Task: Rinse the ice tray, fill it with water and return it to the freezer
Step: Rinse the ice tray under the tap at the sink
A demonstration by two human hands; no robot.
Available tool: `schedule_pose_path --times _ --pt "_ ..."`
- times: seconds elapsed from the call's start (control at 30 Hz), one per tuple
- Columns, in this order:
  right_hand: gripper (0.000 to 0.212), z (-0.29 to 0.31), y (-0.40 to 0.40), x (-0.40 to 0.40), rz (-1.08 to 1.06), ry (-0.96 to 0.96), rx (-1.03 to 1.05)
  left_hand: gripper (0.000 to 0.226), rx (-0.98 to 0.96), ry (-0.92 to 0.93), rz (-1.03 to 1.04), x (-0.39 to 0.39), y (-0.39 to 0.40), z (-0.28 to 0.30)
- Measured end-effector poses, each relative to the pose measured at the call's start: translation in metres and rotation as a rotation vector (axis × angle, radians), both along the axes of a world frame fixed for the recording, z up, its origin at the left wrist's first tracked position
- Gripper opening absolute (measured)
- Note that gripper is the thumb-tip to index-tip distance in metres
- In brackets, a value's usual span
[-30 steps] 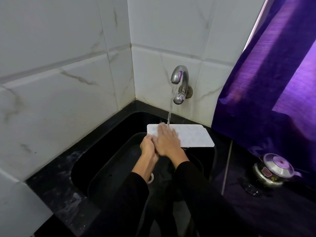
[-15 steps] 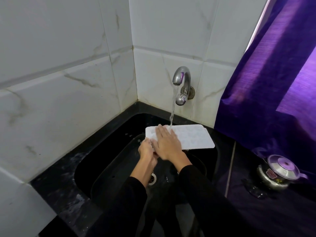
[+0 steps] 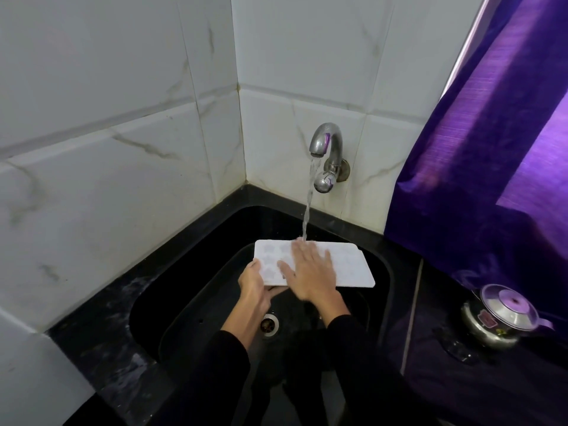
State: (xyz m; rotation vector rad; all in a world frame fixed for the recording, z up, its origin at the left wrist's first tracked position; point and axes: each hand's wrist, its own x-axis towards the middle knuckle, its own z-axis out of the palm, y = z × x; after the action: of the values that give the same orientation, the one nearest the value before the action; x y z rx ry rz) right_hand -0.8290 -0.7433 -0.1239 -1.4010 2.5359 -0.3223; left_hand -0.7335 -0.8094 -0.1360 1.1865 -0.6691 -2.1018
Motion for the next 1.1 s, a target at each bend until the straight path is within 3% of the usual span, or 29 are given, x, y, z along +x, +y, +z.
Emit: schedule_pose_path --times 0.17,0.2,0.3,0.37,0.47,0.57,0.63,0.73,0.83,0.9,0.97,1.1 --pt "0.124 0.018 0.01 -0.045 -0.319 -0.198 0.191 0.037 -0.006 0.069 -0.076 0.014 -0.008 -0.012" --pt "0.121 0.024 0.009 -0.052 -0.339 -0.228 0.21 0.038 -0.006 0.088 -0.09 0.016 -0.008 -0.014" --pt "0.074 0.039 0.008 -0.064 -0.389 -0.317 0.092 0.039 -0.007 0.136 -0.113 0.016 -0.009 -0.016" --pt "0.059 0.044 0.009 -0.063 -0.445 -0.293 -0.017 0.041 -0.016 0.127 -0.13 0.012 -0.012 -0.016" --pt "0.052 0.043 0.014 -0.057 -0.477 -0.161 -0.155 0.054 0.078 0.057 -0.137 0.006 -0.021 -0.015" --pt "0.036 0.025 0.021 -0.054 -0.402 0.021 -0.317 0.081 0.305 0.156 -0.147 -0.001 -0.03 -0.009" --pt "0.027 0.006 0.029 -0.049 -0.317 0.133 -0.442 0.073 0.384 0.253 -0.163 -0.006 -0.032 -0.004" --pt "0.026 -0.011 0.037 -0.042 -0.283 0.123 -0.512 0.047 0.36 0.265 -0.088 -0.014 -0.034 -0.004" --pt "0.027 0.0 0.032 -0.03 -0.286 0.005 -0.303 0.042 0.271 0.241 -0.019 -0.017 -0.03 -0.012" --pt "0.046 0.008 0.022 -0.019 -0.243 -0.014 -0.18 0.037 0.218 0.263 0.004 -0.018 -0.024 -0.011" --pt "0.057 0.012 0.011 -0.009 -0.175 0.049 -0.167 0.034 0.176 0.31 0.009 -0.024 -0.019 -0.005" --pt "0.053 0.011 -0.008 0.002 0.087 0.098 -0.162 0.035 0.083 0.235 -0.087 -0.035 -0.008 0.005"
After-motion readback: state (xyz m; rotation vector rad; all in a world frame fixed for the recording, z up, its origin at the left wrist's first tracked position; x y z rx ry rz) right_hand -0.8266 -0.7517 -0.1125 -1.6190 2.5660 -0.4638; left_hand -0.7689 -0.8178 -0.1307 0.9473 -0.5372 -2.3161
